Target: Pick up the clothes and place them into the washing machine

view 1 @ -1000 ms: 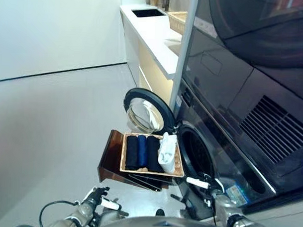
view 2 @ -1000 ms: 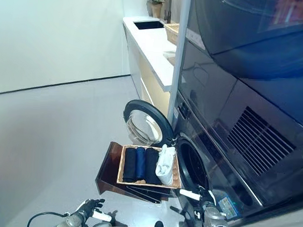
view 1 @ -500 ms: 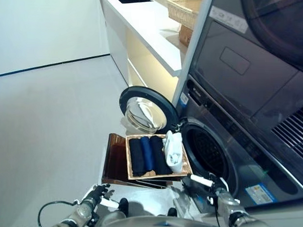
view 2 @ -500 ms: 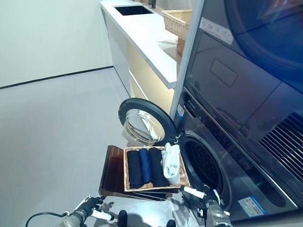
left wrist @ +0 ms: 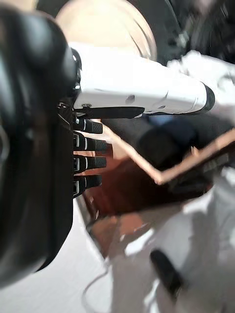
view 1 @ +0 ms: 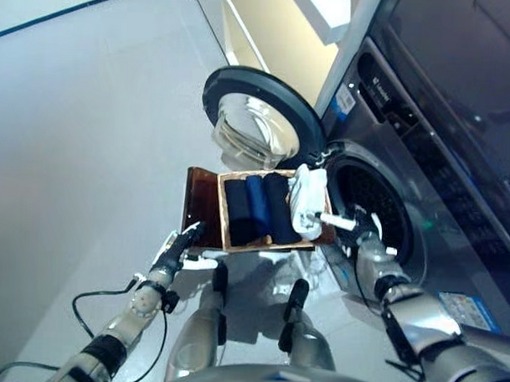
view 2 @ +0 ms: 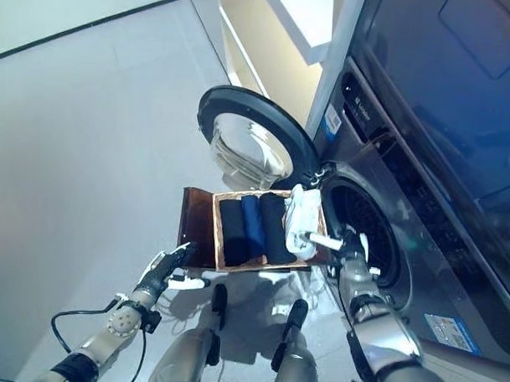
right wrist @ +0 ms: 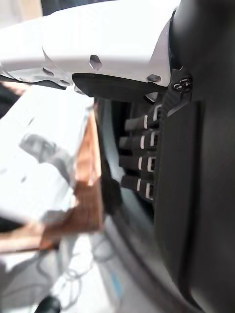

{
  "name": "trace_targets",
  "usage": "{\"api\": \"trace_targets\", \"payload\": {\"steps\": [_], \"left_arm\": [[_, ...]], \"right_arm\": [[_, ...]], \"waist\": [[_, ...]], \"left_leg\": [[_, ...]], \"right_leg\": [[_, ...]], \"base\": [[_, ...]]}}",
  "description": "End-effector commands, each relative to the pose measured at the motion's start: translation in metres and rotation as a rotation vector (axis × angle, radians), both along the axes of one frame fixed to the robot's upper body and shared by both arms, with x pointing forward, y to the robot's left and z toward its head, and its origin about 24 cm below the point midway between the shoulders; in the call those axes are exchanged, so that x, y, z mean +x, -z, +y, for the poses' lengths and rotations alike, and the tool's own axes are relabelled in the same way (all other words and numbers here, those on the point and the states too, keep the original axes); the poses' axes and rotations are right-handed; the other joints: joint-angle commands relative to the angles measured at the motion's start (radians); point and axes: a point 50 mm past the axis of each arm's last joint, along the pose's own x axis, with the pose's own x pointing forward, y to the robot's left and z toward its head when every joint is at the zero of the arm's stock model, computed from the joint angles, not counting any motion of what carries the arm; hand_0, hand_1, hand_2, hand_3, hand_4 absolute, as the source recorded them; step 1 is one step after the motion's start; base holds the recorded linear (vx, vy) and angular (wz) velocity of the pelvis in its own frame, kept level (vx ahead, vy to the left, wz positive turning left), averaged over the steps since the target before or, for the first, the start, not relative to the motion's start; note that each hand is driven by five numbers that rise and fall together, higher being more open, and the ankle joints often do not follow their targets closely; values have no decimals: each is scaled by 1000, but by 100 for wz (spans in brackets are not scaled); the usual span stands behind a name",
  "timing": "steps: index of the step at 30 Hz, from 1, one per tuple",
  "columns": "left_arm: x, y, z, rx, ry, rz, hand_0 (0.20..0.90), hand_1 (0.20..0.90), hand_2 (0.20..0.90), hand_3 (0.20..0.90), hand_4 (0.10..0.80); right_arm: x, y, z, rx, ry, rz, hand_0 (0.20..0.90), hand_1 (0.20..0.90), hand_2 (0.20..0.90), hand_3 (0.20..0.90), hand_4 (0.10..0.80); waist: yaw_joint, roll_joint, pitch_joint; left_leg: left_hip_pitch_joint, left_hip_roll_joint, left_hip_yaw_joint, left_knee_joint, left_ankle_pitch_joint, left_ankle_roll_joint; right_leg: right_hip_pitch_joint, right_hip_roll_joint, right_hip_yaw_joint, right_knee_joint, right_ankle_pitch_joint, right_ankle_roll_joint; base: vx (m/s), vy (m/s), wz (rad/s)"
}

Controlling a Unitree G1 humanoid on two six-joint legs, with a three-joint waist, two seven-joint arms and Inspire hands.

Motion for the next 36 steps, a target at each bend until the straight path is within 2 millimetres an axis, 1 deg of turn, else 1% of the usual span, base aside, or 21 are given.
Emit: {"api": "trace_targets", "payload": {"steps": [1,2,3,4,6,8,10,13,14,15,16,17,19,20,26,30,31,36], "left_arm": [[27,-77,5,-130,30,-354,900,900,900,900,800],[28,-88,1,-159,48,-401,900,900,900,900,800],[29,-106,-2,-201,65,-471,900,900,900,900,800],[29,-106,-2,-201,64,-471,900,900,900,900,800],[29,-122,-4,-224,74,-539,900,900,900,900,800],[28,-133,-5,-265,71,-588,900,900,900,900,800],[26,-143,-8,-292,77,-638,900,900,900,900,800],[25,-154,-11,-307,87,-688,900,900,900,900,800],[24,-157,-12,-313,92,-704,900,900,900,900,800],[24,-159,-12,-316,93,-711,900,900,900,900,800],[23,-162,-11,-316,88,-728,900,900,900,900,800],[23,-162,-11,-316,89,-729,900,900,900,900,800],[22,-163,-12,-318,89,-735,900,900,900,900,800],[22,-163,-12,-319,89,-737,900,900,900,900,800],[21,-163,-13,-297,88,-742,900,900,900,900,800],[22,-164,-11,-286,69,-750,900,900,900,900,800],[22,-163,-11,-281,58,-748,900,900,900,900,800],[23,-165,-13,-269,48,-765,900,900,900,900,800]], "right_arm": [[24,-48,-16,-122,20,-145,900,900,900,900,800],[28,-55,-16,-141,19,-155,900,900,900,900,800],[34,-69,-19,-165,25,-179,900,900,900,900,800],[34,-69,-19,-165,24,-179,900,900,900,900,800],[38,-79,-23,-188,35,-191,900,900,900,900,800],[41,-85,-22,-212,36,-192,900,900,900,900,800],[43,-87,-19,-212,32,-199,900,900,900,900,800],[47,-90,-13,-228,12,-203,900,900,900,900,800],[47,-93,-14,-246,12,-199,900,900,900,900,800],[49,-96,-13,-258,7,-201,900,900,900,900,800],[50,-97,-13,-282,2,-190,900,900,900,900,800],[50,-97,-13,-282,3,-191,900,900,900,900,800],[51,-100,-12,-294,0,-191,900,900,900,900,800],[51,-99,-11,-306,-4,-183,900,900,900,900,800],[56,-107,-7,-358,-7,-178,900,900,900,900,800],[58,-117,-9,-400,5,-182,900,900,900,900,800],[58,-121,-13,-431,24,-175,200,200,200,200,300],[54,-120,-22,-489,57,-137,200,200,200,200,300]], "waist": [[24,-11,20],[24,-10,25],[31,-7,30],[30,-7,29],[36,-4,35],[43,-3,40],[47,-4,43],[51,-4,46],[53,-3,47],[56,-4,49],[63,-3,48],[63,-1,55],[68,0,60],[73,1,58],[86,3,79],[92,8,94],[95,13,100],[102,26,109]], "left_leg": [[-134,4,-15,170,-145,-45],[-149,3,-15,175,-147,-43],[-172,0,-15,181,-152,-42],[-174,0,-15,182,-152,-42],[-196,-4,-16,193,-158,-41],[-214,-6,-20,201,-162,-40],[-232,-11,-24,208,-166,-38],[-254,-17,-30,214,-170,-37],[-262,-19,-29,215,-170,-37],[-266,-21,-31,216,-170,-36],[-266,-23,-42,216,-200,-42],[-278,-24,-34,218,-171,-36],[-288,-27,-37,220,-171,-34],[-283,-27,-48,222,-201,-40],[-329,-35,-60,235,-198,-38],[-367,-36,-71,244,-193,-40],[-381,-38,-74,246,-190,-41],[-407,-42,-76,259,-190,-40]], "right_leg": [[-28,-52,9,123,-130,0],[-41,-51,12,126,-129,-1],[-56,-53,15,128,-129,-1],[-58,-53,15,128,-129,-1],[-72,-55,19,132,-132,-4],[-86,-57,22,135,-132,-5],[-93,-56,23,134,-134,-7],[-101,-56,24,129,-134,-8],[-105,-56,24,127,-133,-8],[-108,-56,24,126,-133,-9],[-104,-53,31,126,-155,-2],[-113,-57,23,124,-132,-9],[-118,-57,22,122,-129,-9],[-111,-53,30,124,-151,-1],[-135,-50,24,128,-152,-3],[-168,-47,22,143,-160,-7],[-180,-47,19,148,-163,-8],[-194,-46,16,157,-168,-9]], "base": [[20,50,6],[32,55,4],[32,55,2],[36,56,0],[34,46,1],[48,45,1],[50,32,1],[28,31,3],[18,25,7],[129,15,9],[19,17,8],[25,17,7],[17,20,4],[113,-4,0],[16,12,4],[-10,18,10],[3,9,12],[1,24,6]]}}
